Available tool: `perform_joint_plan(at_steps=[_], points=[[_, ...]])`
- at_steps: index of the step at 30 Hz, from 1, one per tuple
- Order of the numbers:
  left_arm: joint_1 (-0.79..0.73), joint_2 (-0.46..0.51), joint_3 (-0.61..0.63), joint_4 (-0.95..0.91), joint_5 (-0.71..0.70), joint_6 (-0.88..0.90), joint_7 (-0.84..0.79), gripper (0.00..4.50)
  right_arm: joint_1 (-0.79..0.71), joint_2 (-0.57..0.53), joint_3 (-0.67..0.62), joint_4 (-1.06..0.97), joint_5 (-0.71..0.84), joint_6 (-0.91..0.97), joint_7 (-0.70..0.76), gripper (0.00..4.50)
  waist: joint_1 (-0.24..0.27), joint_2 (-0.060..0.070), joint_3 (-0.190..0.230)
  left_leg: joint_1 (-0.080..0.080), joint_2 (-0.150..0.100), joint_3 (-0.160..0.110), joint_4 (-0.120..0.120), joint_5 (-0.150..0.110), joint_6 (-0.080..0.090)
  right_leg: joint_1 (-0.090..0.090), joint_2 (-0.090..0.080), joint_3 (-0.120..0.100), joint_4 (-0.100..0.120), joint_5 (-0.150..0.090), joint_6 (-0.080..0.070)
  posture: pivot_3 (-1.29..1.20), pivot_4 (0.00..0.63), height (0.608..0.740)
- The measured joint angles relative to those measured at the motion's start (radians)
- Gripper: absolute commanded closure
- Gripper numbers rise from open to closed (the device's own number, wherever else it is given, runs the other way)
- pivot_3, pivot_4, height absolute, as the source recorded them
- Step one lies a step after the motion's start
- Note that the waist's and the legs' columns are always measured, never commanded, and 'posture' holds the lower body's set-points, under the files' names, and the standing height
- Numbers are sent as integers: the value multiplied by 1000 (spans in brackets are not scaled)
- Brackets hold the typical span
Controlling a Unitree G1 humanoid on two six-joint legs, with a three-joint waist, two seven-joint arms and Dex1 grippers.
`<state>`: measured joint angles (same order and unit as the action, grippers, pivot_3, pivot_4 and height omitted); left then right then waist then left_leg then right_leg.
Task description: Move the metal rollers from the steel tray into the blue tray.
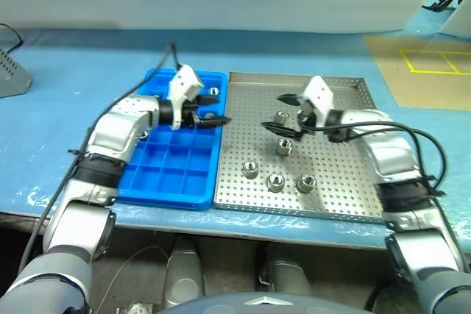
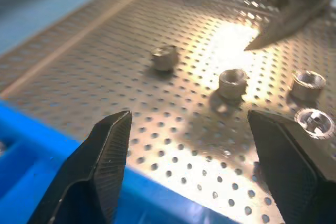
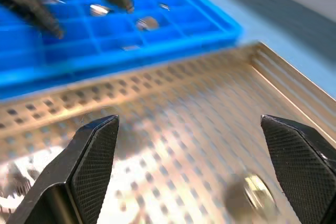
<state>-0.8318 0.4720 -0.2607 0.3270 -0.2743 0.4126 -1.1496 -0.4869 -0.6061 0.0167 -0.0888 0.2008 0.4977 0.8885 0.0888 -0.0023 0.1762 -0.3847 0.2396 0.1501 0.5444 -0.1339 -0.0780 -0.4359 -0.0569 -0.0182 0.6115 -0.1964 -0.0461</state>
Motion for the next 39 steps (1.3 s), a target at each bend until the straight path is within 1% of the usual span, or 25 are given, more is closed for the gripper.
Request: perform_joint_plan(at_steps=[4, 7, 12, 15, 20, 23, 27, 30, 33, 36, 39], points=[[-43, -27, -113, 112, 97, -176, -157, 787, 125, -29, -41, -133, 4, 66, -53, 0, -47, 1, 0, 2, 0, 2, 0, -1, 2, 2, 0, 2, -3, 1, 2, -375, 150, 740], [-55, -46, -152, 182, 130, -257, -247, 787, 173, -30, -52, -184, 5, 104, -94, 0, -72, 1, 0, 3, -1, 3, 1, -2, 3, 2, 0, 5, -4, 3, 3, -407, 150, 740], [-115, -102, -182, 317, 191, -364, -331, 787, 223, -19, -66, -274, 19, 146, -156, 0, -78, 0, 0, 6, -2, 5, 4, -5, 8, 6, 0, 8, -5, 4, 7, -429, 150, 740], [-127, -126, -191, 359, 227, -412, -353, 787, 231, -15, -65, -286, 25, 157, -178, 0, -79, 0, 0, 7, -2, 6, 7, -6, 9, 7, 0, 9, -5, 4, 8, -430, 150, 740], [-129, -129, -232, 403, 320, -537, -373, 787, 238, -14, -65, -286, 34, 165, -198, 0, -78, 0, 0, 6, -2, 6, 7, -6, 11, 7, 0, 9, -6, 6, 6, -427, 150, 740], [-134, -134, -238, 420, 344, -585, -373, 787, 237, -14, -65, -286, 36, 165, -208, 0, -78, 1, 0, 6, -2, 6, 7, -7, 11, 7, 0, 10, -6, 6, 5, -425, 150, 740], [-139, -155, -238, 449, 376, -605, -346, 787, 237, -14, -62, -280, 35, 162, -216, 0, -79, 1, 0, 7, -2, 7, 7, -7, 11, 7, 0, 10, -6, 6, 5, -425, 150, 740], [-136, -181, -239, 466, 392, -589, -329, 787, 237, -14, -57, -279, 35, 162, -220, 0, -79, 1, 0, 7, -2, 7, 8, -7, 12, 7, 0, 10, -6, 6, 5, -426, 150, 740], [-134, -186, -241, 471, 409, -578, -327, 787, 237, -14, -43, -279, 34, 161, -226, 0, -80, 1, 0, 8, -2, 7, 8, -7, 12, 8, 0, 10, -6, 6, 5, -428, 150, 740], [-134, -185, -241, 470, 421, -578, -325, 1300, 237, -14, -43, -279, 34, 159, -231, 0, -80, 1, 0, 9, -2, 8, 8, -7, 12, 8, 0, 11, -6, 6, 6, -427, 150, 740], [-134, -184, -240, 470, 428, -578, -321, 2306, 237, -14, -43, -279, 34, 157, -237, 0, -81, 1, 0, 9, -2, 9, 8, -7, 12, 8, 0, 11, -6, 6, 6, -422, 150, 740]])
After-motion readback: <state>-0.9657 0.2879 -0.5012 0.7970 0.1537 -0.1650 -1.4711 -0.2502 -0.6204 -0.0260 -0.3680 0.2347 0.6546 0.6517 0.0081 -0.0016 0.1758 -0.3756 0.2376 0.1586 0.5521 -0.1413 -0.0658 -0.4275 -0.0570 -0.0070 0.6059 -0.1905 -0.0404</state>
